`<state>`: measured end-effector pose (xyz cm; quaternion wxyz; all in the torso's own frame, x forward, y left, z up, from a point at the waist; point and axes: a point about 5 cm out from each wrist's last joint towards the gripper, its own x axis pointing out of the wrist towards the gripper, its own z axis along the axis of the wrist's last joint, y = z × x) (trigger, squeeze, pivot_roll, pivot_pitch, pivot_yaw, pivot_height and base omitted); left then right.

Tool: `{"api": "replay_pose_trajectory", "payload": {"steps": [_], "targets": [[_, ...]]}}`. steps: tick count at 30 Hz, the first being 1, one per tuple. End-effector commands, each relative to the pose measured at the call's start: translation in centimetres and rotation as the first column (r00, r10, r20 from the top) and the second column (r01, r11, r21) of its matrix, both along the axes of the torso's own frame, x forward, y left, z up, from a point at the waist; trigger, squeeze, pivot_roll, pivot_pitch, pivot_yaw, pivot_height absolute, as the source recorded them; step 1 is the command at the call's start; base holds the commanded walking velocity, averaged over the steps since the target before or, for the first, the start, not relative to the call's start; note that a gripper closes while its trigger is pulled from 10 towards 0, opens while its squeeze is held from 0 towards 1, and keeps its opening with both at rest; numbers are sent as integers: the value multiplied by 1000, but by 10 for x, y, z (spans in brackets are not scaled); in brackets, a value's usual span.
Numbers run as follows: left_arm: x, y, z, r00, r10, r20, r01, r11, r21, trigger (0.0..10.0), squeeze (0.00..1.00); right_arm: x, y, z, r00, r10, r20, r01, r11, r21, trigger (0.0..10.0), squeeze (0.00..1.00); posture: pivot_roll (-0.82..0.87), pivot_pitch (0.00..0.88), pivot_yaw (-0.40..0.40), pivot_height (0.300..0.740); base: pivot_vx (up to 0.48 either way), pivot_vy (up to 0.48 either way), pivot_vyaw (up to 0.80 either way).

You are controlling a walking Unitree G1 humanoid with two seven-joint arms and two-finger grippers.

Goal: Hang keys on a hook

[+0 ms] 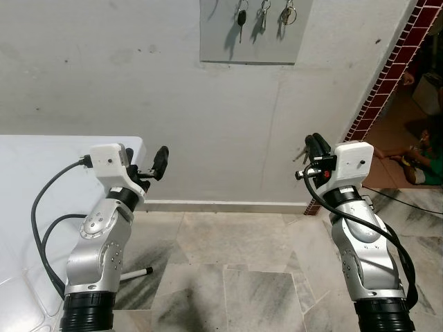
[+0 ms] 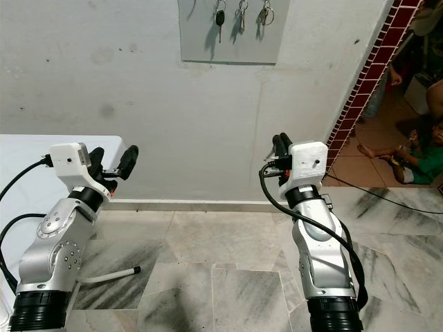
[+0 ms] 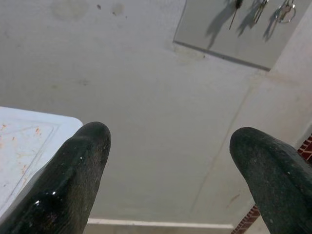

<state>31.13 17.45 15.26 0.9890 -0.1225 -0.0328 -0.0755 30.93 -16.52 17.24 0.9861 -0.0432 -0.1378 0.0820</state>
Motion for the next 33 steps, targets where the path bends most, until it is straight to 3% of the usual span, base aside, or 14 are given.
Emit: {"api": "replay_pose_trajectory", "payload": {"steps": [1,33], "targets": [[0,-1,8,999,8,37,-9,1000,6,10000,0,0,4,7,999,29,30,-29,1000,-6,10000,0,67,31,-33,732,379,0,0],[1,-2,6,999,24,34,-24,1000,-16,10000,0,-2,2,5,999,39,16,-39,999,-11,10000,0,59,20,-45,732,455,0,0]]}}
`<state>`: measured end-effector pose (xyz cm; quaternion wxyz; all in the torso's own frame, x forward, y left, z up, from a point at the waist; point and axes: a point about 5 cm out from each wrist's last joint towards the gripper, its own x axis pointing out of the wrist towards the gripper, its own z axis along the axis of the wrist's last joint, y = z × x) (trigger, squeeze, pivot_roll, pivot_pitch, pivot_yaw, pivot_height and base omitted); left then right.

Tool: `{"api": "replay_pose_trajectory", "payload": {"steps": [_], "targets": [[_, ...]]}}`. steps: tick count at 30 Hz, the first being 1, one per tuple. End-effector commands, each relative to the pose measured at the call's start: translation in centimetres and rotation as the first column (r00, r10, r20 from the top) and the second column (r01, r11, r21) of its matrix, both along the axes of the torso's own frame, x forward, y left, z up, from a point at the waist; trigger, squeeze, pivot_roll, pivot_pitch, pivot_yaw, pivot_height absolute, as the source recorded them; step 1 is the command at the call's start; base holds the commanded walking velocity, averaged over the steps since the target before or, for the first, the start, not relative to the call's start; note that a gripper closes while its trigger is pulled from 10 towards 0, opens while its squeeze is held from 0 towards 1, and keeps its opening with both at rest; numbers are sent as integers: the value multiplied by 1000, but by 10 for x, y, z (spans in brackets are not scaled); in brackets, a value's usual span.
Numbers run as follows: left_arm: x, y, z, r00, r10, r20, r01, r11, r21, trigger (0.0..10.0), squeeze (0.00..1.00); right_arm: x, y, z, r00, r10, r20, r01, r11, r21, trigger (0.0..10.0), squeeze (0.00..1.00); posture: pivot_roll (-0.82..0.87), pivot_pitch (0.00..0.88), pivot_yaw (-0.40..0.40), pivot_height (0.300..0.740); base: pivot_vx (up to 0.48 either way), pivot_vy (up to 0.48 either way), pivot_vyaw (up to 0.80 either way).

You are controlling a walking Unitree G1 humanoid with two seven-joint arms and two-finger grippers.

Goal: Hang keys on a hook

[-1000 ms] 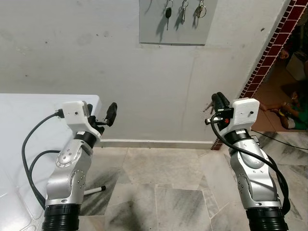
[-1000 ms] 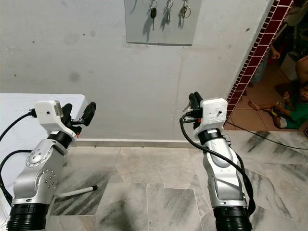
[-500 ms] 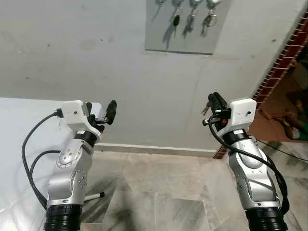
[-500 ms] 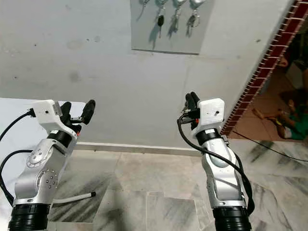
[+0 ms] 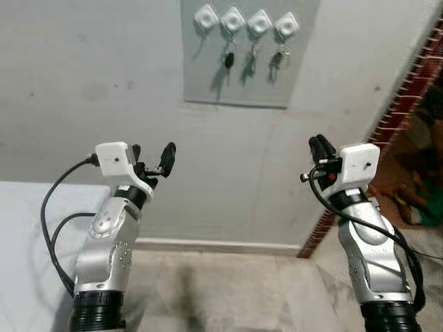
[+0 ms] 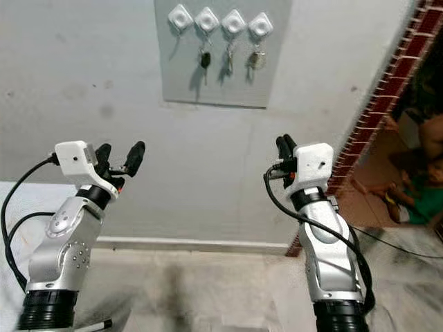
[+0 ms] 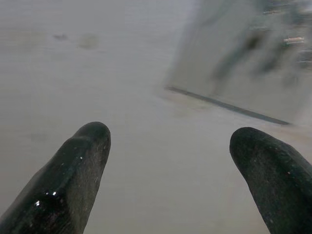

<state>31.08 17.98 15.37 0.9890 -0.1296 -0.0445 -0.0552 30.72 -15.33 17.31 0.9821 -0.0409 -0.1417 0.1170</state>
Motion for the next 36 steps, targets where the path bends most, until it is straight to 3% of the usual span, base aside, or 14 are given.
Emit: {"api": "replay_pose_trajectory", "payload": {"steps": [1,19,36], "targets": [[2,-7,5,1000,-19,17,18,1000,2,10000,0,0,-10,4,999,-31,10,31,999,-5,10000,0,59,20,-45,732,450,0,0],[3,-6,2,1000,-2,0,2,1000,3,10000,0,-1,-10,3,1000,-23,4,23,1000,-8,10000,0,60,22,-48,732,393,158,0],[4,-11,-3,998,38,-47,-38,999,3,10000,0,0,-9,1,1000,-9,-12,9,1000,-14,10000,0,58,28,-52,732,0,0,0]]}}
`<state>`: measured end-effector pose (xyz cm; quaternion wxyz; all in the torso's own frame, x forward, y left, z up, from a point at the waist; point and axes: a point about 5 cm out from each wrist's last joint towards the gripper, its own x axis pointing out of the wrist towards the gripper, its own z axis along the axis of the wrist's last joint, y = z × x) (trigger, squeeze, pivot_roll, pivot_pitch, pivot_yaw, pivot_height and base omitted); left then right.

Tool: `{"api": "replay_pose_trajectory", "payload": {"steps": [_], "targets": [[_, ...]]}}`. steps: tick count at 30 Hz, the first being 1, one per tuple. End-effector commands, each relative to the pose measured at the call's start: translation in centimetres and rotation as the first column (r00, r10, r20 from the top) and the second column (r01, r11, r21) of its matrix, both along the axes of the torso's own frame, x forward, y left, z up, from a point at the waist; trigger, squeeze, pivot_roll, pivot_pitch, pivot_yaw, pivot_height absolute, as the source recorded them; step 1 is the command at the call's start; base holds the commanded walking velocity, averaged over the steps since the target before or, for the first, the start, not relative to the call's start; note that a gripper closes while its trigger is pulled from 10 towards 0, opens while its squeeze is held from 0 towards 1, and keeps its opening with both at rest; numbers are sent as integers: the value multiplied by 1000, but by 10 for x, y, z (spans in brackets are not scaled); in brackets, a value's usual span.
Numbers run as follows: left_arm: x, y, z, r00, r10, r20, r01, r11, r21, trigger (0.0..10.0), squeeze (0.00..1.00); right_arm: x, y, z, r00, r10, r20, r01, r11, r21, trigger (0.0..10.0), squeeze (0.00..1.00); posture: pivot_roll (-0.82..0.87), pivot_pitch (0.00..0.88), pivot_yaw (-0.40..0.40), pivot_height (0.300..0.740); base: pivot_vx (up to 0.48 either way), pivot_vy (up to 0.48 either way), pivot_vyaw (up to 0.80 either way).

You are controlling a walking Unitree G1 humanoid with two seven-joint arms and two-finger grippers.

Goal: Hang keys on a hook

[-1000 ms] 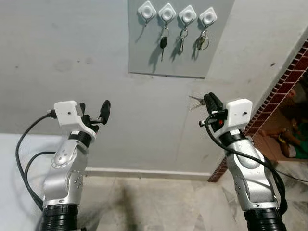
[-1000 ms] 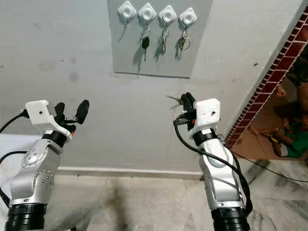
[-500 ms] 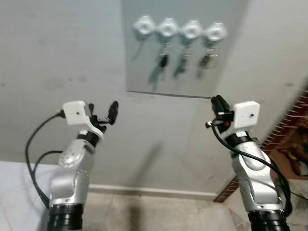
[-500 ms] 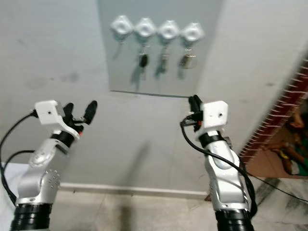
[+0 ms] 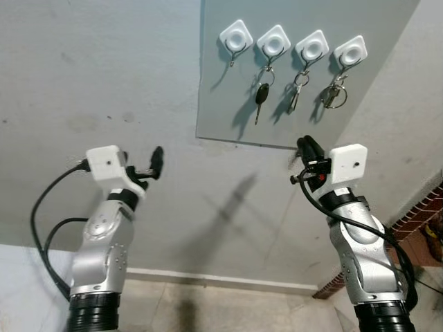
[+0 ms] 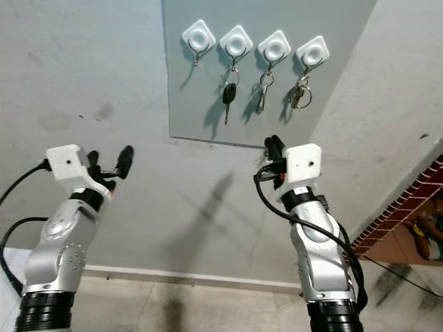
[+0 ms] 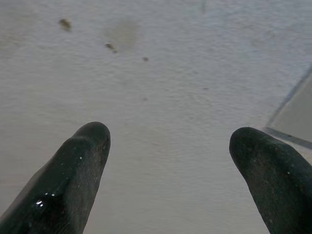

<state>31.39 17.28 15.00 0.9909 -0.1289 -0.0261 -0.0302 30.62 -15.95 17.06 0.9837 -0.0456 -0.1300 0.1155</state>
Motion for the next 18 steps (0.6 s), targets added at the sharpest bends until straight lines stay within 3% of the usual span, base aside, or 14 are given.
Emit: {"api": "replay_pose_trajectory", "payload": {"steps": [1,10,18], "targets": [[1,-4,1,1000,-6,-4,6,1000,0,10000,0,1,-3,4,1000,-2,10,2,1000,-3,10000,0,58,28,-52,732,0,0,0],[2,-5,3,1000,-8,0,8,1000,9,10000,0,1,-2,3,1000,9,2,-9,1000,-11,10000,0,57,36,-51,732,0,0,0],[-3,-25,21,984,-156,81,149,985,86,10000,0,6,6,7,993,119,3,-119,992,-41,10000,0,63,51,-55,732,0,0,0]]}}
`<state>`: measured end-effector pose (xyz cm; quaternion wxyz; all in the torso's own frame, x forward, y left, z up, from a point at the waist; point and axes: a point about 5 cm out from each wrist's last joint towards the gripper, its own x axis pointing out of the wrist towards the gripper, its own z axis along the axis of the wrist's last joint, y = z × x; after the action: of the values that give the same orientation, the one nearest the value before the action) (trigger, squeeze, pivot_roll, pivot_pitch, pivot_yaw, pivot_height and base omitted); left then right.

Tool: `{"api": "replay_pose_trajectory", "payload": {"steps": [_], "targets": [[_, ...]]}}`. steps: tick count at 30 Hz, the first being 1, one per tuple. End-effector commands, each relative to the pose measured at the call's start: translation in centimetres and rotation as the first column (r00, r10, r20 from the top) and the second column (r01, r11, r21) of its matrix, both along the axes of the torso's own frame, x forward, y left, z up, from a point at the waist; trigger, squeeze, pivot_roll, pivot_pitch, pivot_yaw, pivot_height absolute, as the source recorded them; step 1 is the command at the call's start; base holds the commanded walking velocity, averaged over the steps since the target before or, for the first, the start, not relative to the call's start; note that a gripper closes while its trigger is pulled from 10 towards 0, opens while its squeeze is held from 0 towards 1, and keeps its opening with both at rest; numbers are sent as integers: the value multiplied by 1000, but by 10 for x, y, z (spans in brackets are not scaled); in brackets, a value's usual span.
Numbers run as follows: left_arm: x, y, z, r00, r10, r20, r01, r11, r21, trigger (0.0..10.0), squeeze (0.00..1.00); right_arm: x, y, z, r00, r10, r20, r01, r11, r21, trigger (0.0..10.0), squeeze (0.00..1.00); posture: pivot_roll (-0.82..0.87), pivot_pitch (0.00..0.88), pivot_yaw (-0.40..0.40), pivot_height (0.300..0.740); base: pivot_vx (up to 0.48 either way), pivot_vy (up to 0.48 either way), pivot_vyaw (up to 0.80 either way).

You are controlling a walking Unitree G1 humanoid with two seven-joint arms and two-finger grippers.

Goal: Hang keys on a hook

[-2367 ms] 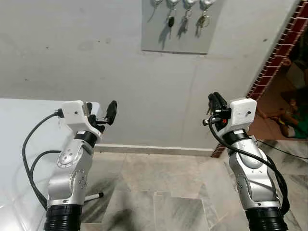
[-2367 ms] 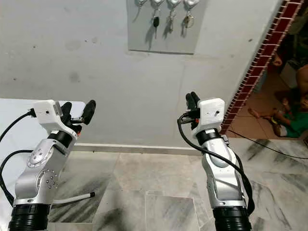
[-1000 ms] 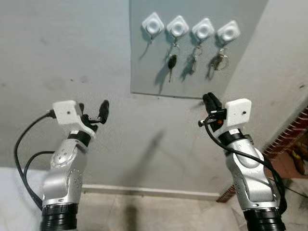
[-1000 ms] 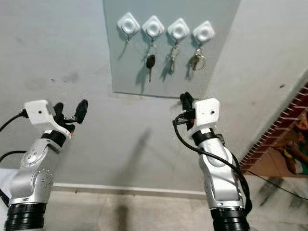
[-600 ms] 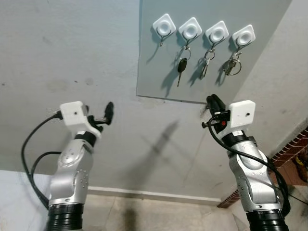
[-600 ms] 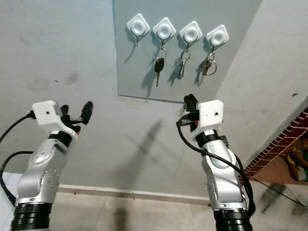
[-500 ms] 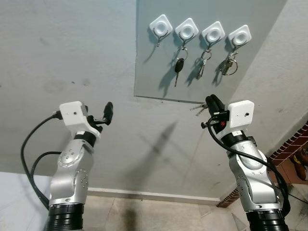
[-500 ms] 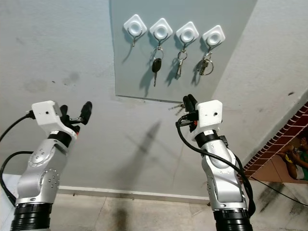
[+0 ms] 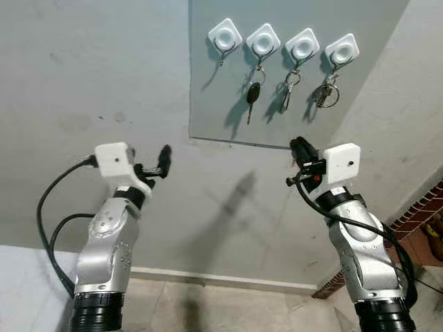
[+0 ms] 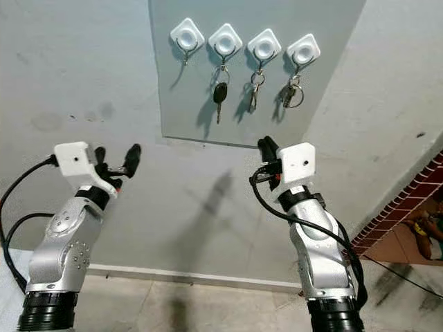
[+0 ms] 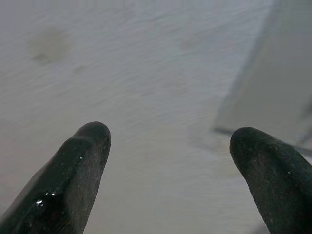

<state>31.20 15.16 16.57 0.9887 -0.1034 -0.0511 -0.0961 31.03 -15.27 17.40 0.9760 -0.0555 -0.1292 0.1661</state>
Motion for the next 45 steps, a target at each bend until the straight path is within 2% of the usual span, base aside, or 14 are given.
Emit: {"api": "replay_pose_trajectory", "payload": {"steps": [1,4,9,15,22,33,45], "targets": [[-2,-5,6,999,-34,23,33,999,30,10000,0,3,0,4,1000,26,7,-26,1000,-6,10000,0,63,51,-55,732,0,0,0],[-2,-14,16,994,-92,62,87,994,68,10000,0,8,10,9,994,110,10,-110,994,0,10000,0,68,52,-60,732,0,0,0],[-2,-19,28,988,-123,93,117,991,70,10000,0,13,26,15,974,227,17,-227,974,-6,10000,0,68,54,-65,732,0,0,0],[-2,-23,41,981,-142,131,132,988,82,10000,0,14,49,20,921,390,5,-390,921,-16,10000,0,75,51,-72,732,0,0,0],[-1,-27,48,976,-159,152,145,985,98,10000,0,14,69,27,869,495,22,-495,869,-13,10000,0,80,47,-80,732,0,0,0],[0,-34,58,966,-184,181,165,980,113,10000,0,22,97,58,818,562,117,-570,820,47,10000,0,85,50,-80,732,0,0,0],[-3,-36,61,963,-194,189,174,978,117,10000,0,31,102,83,812,547,204,-576,806,133,10000,0,96,46,-83,732,0,0,0]]}}
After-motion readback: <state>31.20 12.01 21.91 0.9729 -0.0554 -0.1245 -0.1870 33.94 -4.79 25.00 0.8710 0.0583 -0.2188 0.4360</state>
